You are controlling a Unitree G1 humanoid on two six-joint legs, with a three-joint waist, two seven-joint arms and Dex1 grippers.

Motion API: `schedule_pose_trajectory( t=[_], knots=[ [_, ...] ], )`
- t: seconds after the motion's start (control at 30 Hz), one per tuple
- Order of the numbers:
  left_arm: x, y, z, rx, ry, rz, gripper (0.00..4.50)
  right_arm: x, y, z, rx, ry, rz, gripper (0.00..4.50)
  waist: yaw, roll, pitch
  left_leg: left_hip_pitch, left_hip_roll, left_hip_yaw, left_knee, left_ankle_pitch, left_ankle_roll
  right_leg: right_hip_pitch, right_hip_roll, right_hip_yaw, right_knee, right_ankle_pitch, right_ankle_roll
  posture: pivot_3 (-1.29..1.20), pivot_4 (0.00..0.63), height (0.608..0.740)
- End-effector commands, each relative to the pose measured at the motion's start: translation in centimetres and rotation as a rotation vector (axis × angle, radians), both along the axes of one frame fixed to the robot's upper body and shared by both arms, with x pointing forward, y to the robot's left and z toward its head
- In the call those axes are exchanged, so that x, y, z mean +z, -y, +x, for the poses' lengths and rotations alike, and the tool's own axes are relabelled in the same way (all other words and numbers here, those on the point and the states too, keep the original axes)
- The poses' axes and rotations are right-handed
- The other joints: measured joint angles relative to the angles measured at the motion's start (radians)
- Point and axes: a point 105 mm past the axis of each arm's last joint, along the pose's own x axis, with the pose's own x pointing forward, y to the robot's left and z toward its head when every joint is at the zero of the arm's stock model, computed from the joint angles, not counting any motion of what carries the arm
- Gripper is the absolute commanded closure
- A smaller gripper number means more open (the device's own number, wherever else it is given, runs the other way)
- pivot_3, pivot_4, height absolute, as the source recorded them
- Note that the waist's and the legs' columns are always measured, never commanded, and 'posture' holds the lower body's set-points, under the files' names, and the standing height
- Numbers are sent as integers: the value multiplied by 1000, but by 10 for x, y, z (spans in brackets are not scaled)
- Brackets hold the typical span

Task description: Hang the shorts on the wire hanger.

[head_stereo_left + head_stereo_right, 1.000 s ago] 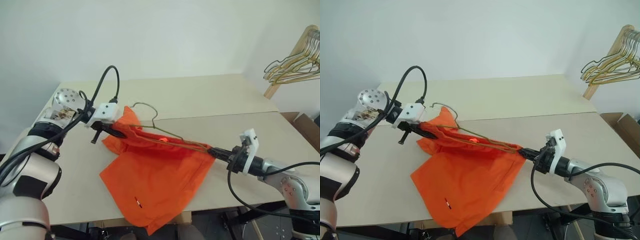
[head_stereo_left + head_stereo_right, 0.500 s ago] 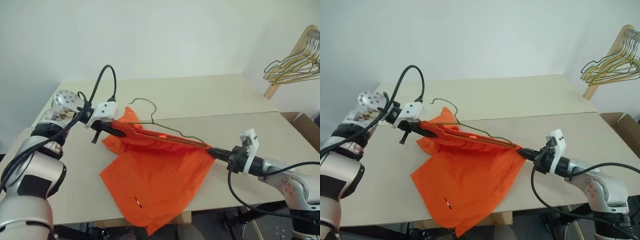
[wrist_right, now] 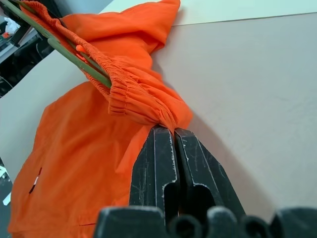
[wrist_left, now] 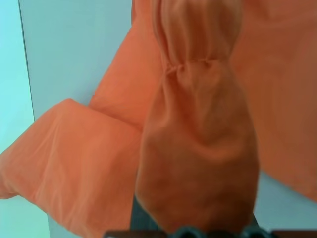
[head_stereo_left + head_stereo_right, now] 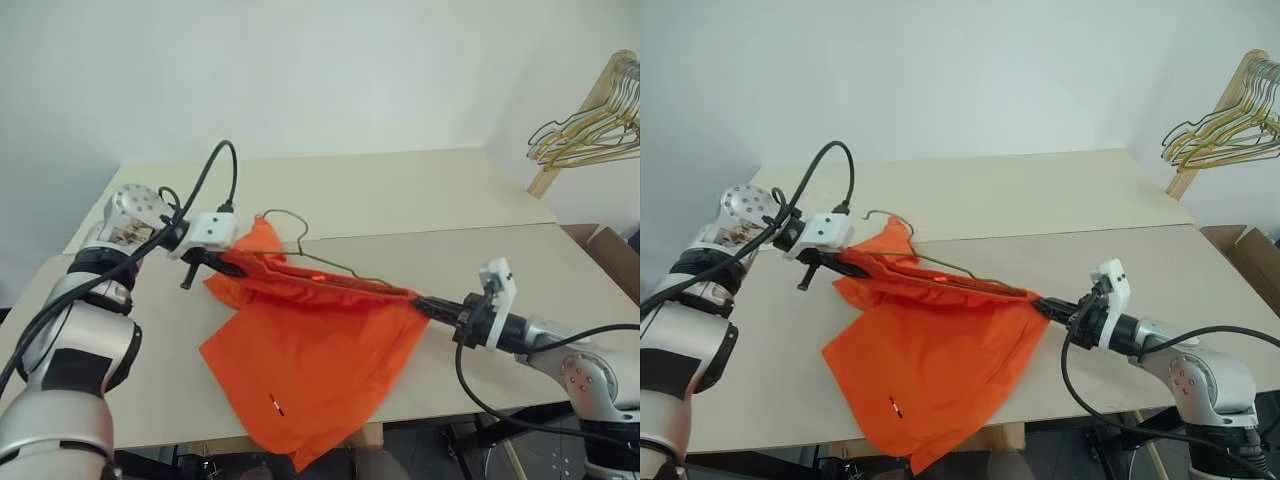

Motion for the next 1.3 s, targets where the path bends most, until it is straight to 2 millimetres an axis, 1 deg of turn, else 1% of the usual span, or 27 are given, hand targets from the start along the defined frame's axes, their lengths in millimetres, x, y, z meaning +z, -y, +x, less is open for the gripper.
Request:
schedule_pose_trajectory(
  t=[0.03, 0.2, 0.33, 0.57, 0.7, 0.8, 0.87, 0.9, 0.97, 1.07, 1.17, 1.23, 1.3],
  knots=[
    [4, -23, 4, 79, 34, 84, 4500, 10, 20, 2, -65, 36, -46, 4475, 0, 0, 0, 0, 0, 0, 0, 0, 0, 0, 0, 0, 0, 0, 0, -163, 0, 740],
    [0, -25, 7, 88, 59, 126, 4500, 11, 17, 1, -47, 40, -43, 4475, 0, 0, 0, 0, 0, 0, 0, 0, 0, 0, 0, 0, 0, 0, 0, -160, 0, 740],
    [-9, -18, 8, 50, 77, 163, 4500, 18, 11, 1, -15, 60, -35, 4475, 0, 0, 0, 0, 0, 0, 0, 0, 0, 0, 0, 0, 0, 0, 0, -162, 0, 740],
    [-16, 7, 12, -7, 81, 135, 4500, 31, -4, -1, 58, 118, -53, 4475, 0, 0, 0, 0, 0, 0, 0, 0, 0, 0, 0, 0, 0, 0, 0, -171, 0, 740],
    [-11, 28, 17, 1, 74, 44, 4500, 34, -9, -4, 80, 141, -66, 4475, 0, 0, 0, -1, 0, 0, 0, 0, 0, 0, 0, 0, 0, 0, 0, -185, 0, 740],
    [-10, 34, 18, -5, 78, 27, 4500, 34, -11, -8, 98, 150, -76, 3789, -3, 0, 0, -1, 0, 0, 0, 0, 0, 0, 0, 0, 0, 0, 0, -188, 0, 740],
    [-10, 35, 19, 1, 86, 21, 4500, 34, -11, -11, 108, 148, -88, 3088, -6, 0, 0, -1, 0, 0, 0, 0, 0, 0, 0, -1, 0, 0, 0, -193, 0, 740],
    [-10, 36, 20, 4, 90, 19, 4500, 33, -11, -12, 109, 146, -92, 2861, -7, 0, 0, -1, 0, 0, 0, 0, 0, 0, 0, 0, 0, 0, 0, -193, 0, 740],
    [-9, 37, 21, 9, 99, 16, 4500, 32, -9, -13, 109, 144, -96, 2078, -10, 0, 0, -1, 0, 0, 0, 0, 0, 0, 0, 0, 0, 0, 0, -193, 0, 740],
    [-7, 39, 23, 16, 109, 8, 4500, 32, -8, -13, 104, 144, -104, 1103, -13, 0, 0, -1, 0, 0, 1, 0, 0, 0, 0, 0, 0, 0, 0, -199, 0, 740],
    [-8, 41, 23, 14, 107, 3, 4500, 35, -6, -11, 90, 160, -123, 35, -15, 0, 0, -1, 0, 0, 1, 0, 0, 0, 0, -1, 0, 0, 0, -199, 0, 740],
    [-9, 41, 23, 7, 103, 4, 4500, 44, -4, -9, 81, 199, -141, 35, -17, 0, 0, -1, 0, 0, 1, 0, 0, 0, 0, -1, 0, 0, 0, -199, 0, 740],
    [-9, 42, 22, 0, 101, 6, 4500, 61, -5, -10, 98, 264, -134, 35, -21, 0, 0, -1, 0, 0, 1, 0, 0, 0, 0, -1, 0, 0, 0, -199, 0, 740]
  ],
)
